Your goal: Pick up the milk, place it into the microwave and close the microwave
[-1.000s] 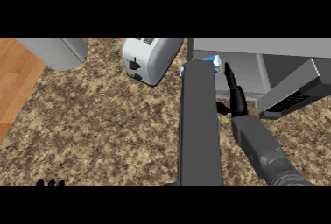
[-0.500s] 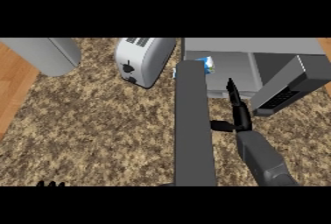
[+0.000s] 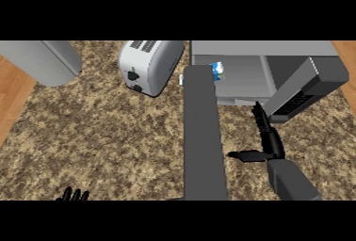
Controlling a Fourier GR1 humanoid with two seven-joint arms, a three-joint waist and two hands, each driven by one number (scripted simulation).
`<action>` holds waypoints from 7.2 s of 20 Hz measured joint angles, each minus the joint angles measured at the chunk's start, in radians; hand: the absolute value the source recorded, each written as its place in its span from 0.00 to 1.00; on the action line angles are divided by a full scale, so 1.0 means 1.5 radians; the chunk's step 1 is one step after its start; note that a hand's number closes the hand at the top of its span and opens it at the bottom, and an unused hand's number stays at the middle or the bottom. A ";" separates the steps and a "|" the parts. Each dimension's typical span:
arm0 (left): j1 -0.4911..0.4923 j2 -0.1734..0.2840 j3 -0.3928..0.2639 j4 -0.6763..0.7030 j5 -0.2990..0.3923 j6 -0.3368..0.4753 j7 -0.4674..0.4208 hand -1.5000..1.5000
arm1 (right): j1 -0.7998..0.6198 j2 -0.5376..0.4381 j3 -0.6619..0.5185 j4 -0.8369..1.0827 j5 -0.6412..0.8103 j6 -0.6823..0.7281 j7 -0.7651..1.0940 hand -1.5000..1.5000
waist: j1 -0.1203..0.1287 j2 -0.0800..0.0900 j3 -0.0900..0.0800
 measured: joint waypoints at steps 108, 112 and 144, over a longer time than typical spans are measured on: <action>-1.187 -0.197 -0.298 0.774 0.254 0.374 0.239 1.00 | 0.060 -0.296 0.158 -0.609 -0.368 0.408 0.355 1.00 | -0.276 0.067 0.006; -1.188 -0.197 -0.302 0.777 0.263 0.381 0.240 1.00 | 0.043 -0.304 0.191 -0.657 -0.367 0.437 0.373 1.00 | -0.277 0.065 0.006; -1.171 -0.199 -0.273 0.753 0.333 0.484 0.239 1.00 | 0.079 -0.329 0.325 -0.893 -0.440 0.508 0.493 1.00 | -0.304 0.068 0.003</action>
